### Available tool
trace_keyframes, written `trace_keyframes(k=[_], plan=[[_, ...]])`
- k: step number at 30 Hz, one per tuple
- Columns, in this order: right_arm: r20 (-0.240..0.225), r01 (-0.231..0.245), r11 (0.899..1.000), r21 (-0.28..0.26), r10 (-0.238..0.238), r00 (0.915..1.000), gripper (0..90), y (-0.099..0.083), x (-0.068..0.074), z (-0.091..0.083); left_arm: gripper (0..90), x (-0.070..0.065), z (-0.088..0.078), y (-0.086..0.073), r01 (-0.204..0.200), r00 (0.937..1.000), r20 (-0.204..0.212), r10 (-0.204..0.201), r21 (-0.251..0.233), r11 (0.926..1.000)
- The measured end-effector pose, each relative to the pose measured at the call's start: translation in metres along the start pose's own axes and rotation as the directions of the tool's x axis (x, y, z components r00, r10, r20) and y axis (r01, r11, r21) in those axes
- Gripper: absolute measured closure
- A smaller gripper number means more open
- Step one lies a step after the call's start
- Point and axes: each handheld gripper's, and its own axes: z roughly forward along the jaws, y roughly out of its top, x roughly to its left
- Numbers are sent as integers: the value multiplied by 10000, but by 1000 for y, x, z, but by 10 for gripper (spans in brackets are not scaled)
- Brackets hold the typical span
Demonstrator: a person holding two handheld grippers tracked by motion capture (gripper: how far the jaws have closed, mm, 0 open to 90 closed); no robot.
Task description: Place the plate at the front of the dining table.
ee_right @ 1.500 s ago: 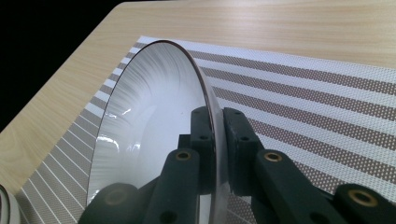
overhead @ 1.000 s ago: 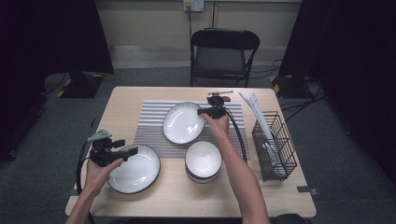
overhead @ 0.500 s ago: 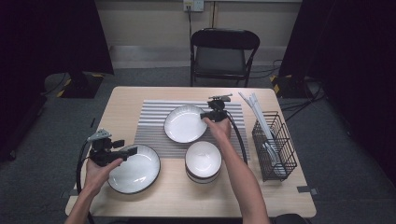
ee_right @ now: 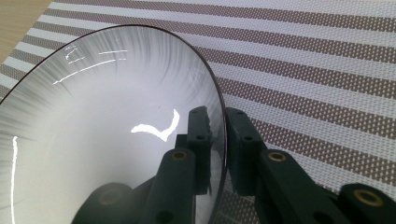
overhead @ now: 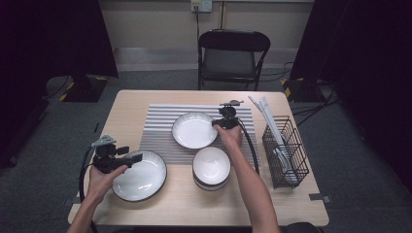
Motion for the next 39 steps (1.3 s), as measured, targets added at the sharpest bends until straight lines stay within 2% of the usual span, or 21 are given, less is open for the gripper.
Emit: trace_keyframes(k=[7,9,13,16,22,31,33,39], plan=[[46,110,9999,20,-110,9999,759,-1,2,-1,225,1,0,-1,-54,10000,-46,54,96,9999],[-38,94,9999,-74,-94,9999,745,-2,2,-3,226,1,0,-1,-120,9999,-49,121,98,9999],[-156,105,9998,-152,-107,9998,706,-4,3,-4,227,0,0,-1,-1,10000,-91,2,83,10000],[-241,80,9999,-116,-83,9997,663,-5,4,-5,227,1,0,-2,-116,9998,-158,120,220,9997],[-356,84,9997,-245,-92,9993,607,-4,5,-9,227,3,-1,-5,0,9996,-273,5,183,9998],[-575,39,9987,-515,-69,9983,572,-1,5,-22,227,9,-7,-7,155,9986,-509,-150,90,9998],[-812,-175,9964,-832,107,9966,562,1,2,-30,230,9,-7,-8,163,9985,-530,-159,82,9998],[-885,114,9958,-914,-195,9959,556,3,5,-39,243,11,-8,-8,184,9979,-623,-175,129,9997]])
